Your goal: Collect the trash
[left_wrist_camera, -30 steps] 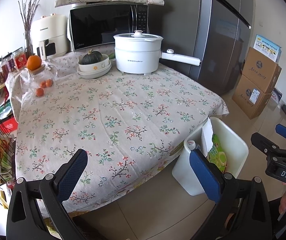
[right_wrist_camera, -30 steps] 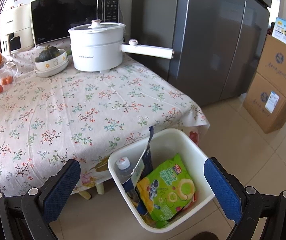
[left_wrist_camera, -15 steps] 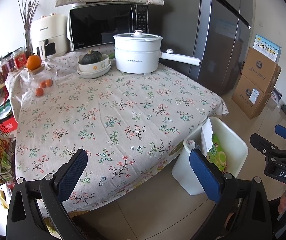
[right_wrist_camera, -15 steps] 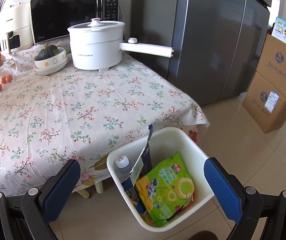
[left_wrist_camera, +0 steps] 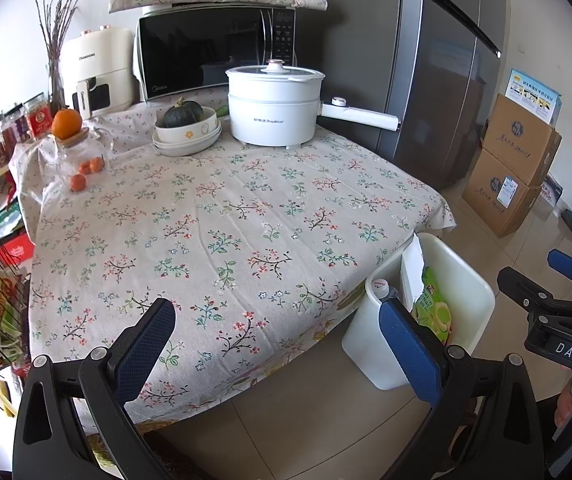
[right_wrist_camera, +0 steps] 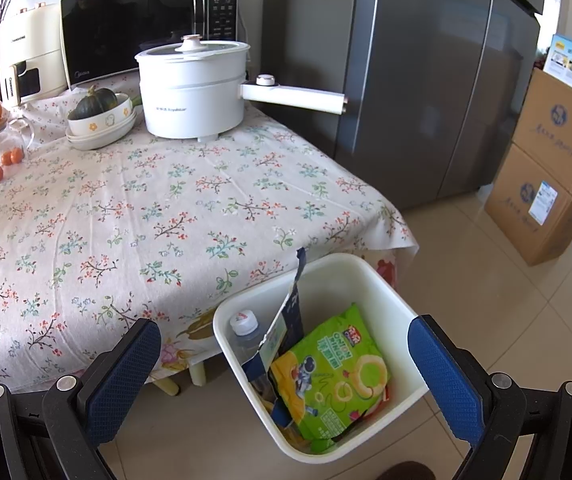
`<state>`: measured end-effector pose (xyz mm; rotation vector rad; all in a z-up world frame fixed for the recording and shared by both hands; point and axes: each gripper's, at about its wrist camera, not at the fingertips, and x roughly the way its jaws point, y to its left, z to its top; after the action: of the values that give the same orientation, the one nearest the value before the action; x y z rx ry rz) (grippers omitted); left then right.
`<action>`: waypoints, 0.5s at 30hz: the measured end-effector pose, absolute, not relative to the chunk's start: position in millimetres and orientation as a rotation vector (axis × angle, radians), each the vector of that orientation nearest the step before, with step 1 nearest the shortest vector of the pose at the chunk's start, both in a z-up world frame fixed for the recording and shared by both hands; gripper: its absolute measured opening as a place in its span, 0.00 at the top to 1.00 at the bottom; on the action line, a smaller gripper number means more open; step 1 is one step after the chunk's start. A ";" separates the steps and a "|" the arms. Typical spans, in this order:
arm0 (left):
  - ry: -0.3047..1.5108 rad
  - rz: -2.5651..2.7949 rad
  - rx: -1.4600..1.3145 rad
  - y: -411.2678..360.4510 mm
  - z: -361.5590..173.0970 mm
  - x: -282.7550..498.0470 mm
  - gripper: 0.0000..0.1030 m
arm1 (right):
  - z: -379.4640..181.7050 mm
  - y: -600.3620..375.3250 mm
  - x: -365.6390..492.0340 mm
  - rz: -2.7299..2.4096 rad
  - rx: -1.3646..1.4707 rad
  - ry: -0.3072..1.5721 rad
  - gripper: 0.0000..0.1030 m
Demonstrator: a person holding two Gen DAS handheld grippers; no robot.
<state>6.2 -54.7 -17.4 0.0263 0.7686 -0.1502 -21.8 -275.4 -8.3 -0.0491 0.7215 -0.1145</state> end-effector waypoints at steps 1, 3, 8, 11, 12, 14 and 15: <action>0.770 -0.151 0.025 -55.1 -17.5 6.1 0.00 | -8.5 -275.3 -21.4 -0.114 -0.049 0.722 0.01; 0.770 -0.153 0.025 -55.9 -17.5 5.7 0.00 | -8.6 -275.3 -21.3 -0.114 -0.049 0.722 0.01; 0.774 -0.160 0.022 -56.8 -18.0 4.8 0.00 | -8.4 -275.4 -21.2 -0.114 -0.049 0.722 0.01; 0.780 -0.162 0.017 -56.4 -18.0 5.1 0.00 | -8.3 -275.4 -21.2 -0.113 -0.050 0.722 0.01; 0.783 -0.161 0.016 -55.9 -18.2 5.4 0.00 | -8.3 -275.2 -21.2 -0.113 -0.049 0.722 0.01; 0.786 -0.161 0.009 -54.9 -17.8 5.1 0.00 | -8.6 -275.2 -21.3 -0.114 -0.049 0.722 0.01; 0.785 -0.163 0.004 -54.3 -17.2 4.7 0.00 | -8.5 -275.2 -21.2 -0.112 -0.049 0.722 0.01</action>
<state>4.7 -54.3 -17.2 0.0042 0.7850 -0.1626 -21.2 -275.2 -8.5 -0.0493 0.7220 -0.1124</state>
